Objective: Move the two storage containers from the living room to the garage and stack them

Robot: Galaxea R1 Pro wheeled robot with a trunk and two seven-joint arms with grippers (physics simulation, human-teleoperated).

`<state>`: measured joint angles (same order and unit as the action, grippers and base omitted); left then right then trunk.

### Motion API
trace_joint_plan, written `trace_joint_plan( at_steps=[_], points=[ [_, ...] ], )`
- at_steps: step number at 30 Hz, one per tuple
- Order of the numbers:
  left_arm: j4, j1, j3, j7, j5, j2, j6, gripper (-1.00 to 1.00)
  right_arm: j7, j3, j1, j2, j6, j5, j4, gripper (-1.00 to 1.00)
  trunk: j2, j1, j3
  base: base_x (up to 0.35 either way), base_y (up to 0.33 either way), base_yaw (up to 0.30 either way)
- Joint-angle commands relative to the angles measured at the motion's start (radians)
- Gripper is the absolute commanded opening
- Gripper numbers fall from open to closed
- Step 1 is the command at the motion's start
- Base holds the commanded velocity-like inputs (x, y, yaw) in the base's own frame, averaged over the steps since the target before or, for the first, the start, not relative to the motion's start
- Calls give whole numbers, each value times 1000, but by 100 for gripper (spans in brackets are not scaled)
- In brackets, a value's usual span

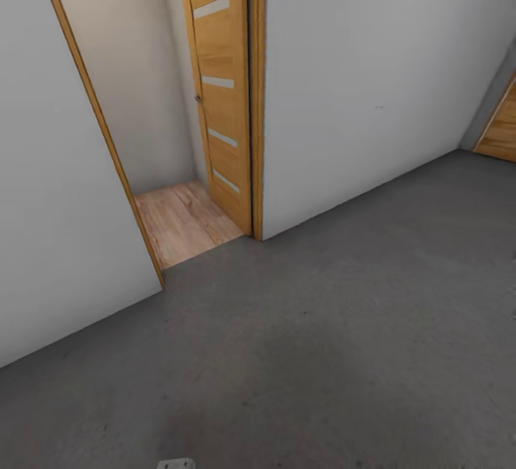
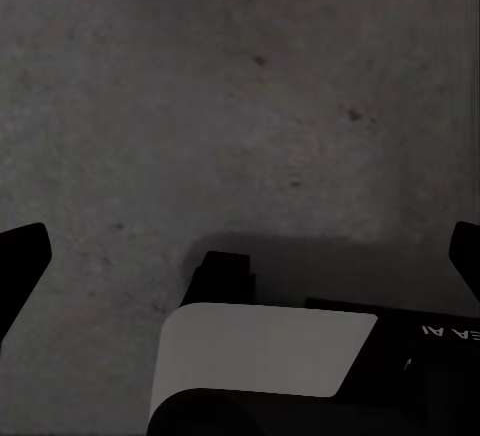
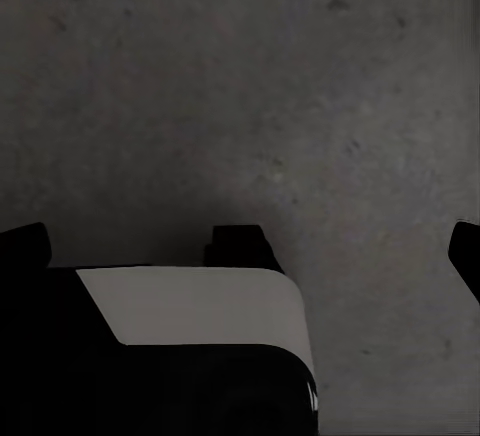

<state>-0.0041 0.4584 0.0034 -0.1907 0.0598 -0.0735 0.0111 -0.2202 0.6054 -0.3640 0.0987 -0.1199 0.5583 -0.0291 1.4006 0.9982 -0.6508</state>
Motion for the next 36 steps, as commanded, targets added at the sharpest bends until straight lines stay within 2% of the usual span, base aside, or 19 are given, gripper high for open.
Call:
trace_joint_plan(
  at_steps=[1,22,36],
  points=[
    [0,0,0,-3,6,0,1,100,-1,8,-1,1,-5,9,-3,100,0,0,-1,0,0,-240],
    [0,0,0,-3,6,0,1,100,-1,8,-1,2,-5,9,-3,100,0,0,-1,0,0,-238],
    [0,0,0,-3,6,0,1,100,-6,8,-1,-1,-5,9,-3,100,0,0,-1,0,0,-15]
  ],
)
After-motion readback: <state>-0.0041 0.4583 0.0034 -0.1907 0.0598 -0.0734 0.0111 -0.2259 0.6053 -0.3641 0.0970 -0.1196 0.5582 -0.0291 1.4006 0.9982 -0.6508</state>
